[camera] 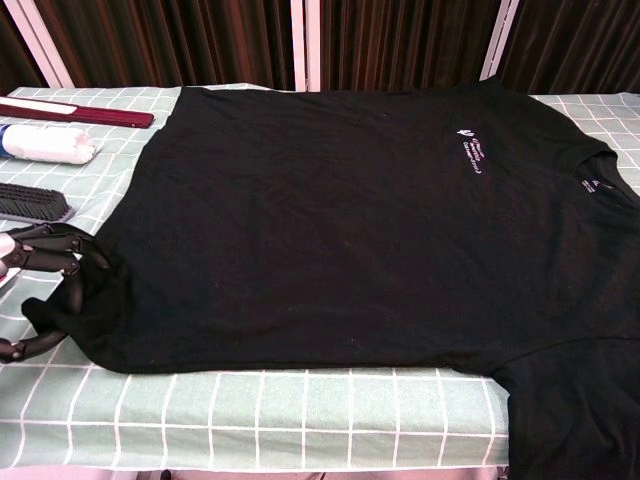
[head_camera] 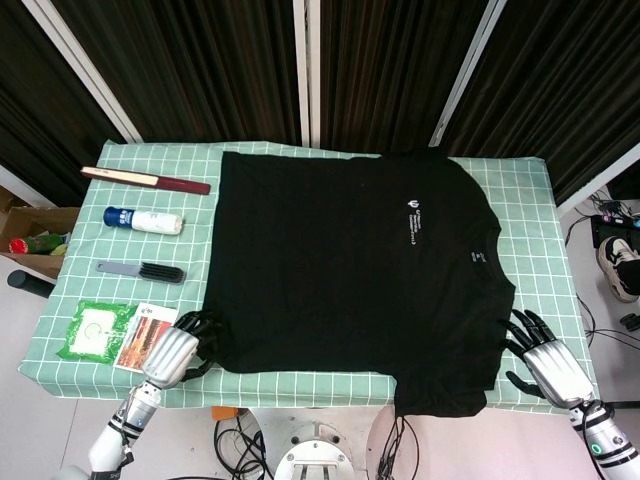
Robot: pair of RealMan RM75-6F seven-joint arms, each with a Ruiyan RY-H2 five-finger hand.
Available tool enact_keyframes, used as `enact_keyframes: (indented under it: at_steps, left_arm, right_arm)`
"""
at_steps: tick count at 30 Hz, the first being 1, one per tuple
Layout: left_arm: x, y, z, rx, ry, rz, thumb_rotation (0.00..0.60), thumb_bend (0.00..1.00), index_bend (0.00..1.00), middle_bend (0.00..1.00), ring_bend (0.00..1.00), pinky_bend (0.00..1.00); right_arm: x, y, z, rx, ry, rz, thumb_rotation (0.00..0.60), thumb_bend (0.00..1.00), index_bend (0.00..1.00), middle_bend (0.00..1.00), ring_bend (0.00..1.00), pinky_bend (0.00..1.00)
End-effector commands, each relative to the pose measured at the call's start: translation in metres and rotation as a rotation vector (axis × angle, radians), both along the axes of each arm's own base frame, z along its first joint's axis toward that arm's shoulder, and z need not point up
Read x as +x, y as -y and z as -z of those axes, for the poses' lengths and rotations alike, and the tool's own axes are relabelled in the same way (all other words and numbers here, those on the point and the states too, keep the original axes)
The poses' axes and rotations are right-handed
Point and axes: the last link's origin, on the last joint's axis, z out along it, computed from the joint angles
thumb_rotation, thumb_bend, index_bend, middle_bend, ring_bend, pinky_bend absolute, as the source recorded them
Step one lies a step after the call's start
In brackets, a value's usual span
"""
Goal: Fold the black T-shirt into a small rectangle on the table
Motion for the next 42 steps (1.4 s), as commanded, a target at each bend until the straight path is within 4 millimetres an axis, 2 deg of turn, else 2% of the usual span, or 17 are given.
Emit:
enact_keyframes:
  at_steps: [1,15,23,28,31,39,41,42]
  left_arm:
    - [0.0,0.0,0.0,-0.004,0.001,-0.004,0.6,0.42,0.62,0.29,0.16,0.22]
    - [-0.004,0.0,0.0,-0.019,0.032,-0.039,0.6,0.44,0.62,0.29,0.16,0.21]
    - [-0.007,-0.001,-0.002,-0.02,0.04,-0.058,0.6,0.45,0.61,0.29,0.16,0.21]
    - [-0.005,-0.001,-0.004,-0.017,0.038,-0.056,0.6,0.45,0.61,0.28,0.16,0.21]
    - [-0.004,-0.002,-0.003,-0.023,0.035,-0.051,0.6,0.45,0.61,0.28,0.16,0.21]
    - [-0.004,-0.003,-0.003,-0.023,0.034,-0.054,0.6,0.45,0.61,0.28,0.16,0.21]
    - [-0.006,-0.003,-0.004,-0.017,0.035,-0.057,0.6,0.45,0.61,0.28,0.16,0.21]
    - [-0.006,-0.003,-0.005,-0.014,0.039,-0.06,0.6,0.45,0.61,0.28,0.16,0.21]
  right_arm:
    - [-0.011,-0.008,0.012,0.025,-0.015,0.003,0.6,0.2,0.45,0.18,0.0,0.08]
    - [-0.017,0.015,0.039,0.023,-0.064,-0.076,0.6,0.2,0.45,0.16,0.0,0.06]
    - [-0.022,0.02,0.044,0.056,-0.06,-0.069,0.6,0.21,0.43,0.16,0.0,0.04]
    - [-0.027,0.013,0.03,0.027,-0.079,-0.076,0.6,0.2,0.4,0.16,0.0,0.02]
    - [-0.03,0.013,0.029,0.024,-0.087,-0.069,0.6,0.19,0.39,0.16,0.0,0.01]
    - [-0.02,0.025,0.047,0.037,-0.092,-0.13,0.6,0.19,0.39,0.16,0.0,0.01]
    - [-0.018,0.027,0.051,0.053,-0.099,-0.142,0.6,0.22,0.4,0.16,0.0,0.01]
    - [-0.018,0.027,0.053,0.059,-0.101,-0.15,0.6,0.27,0.42,0.17,0.0,0.01]
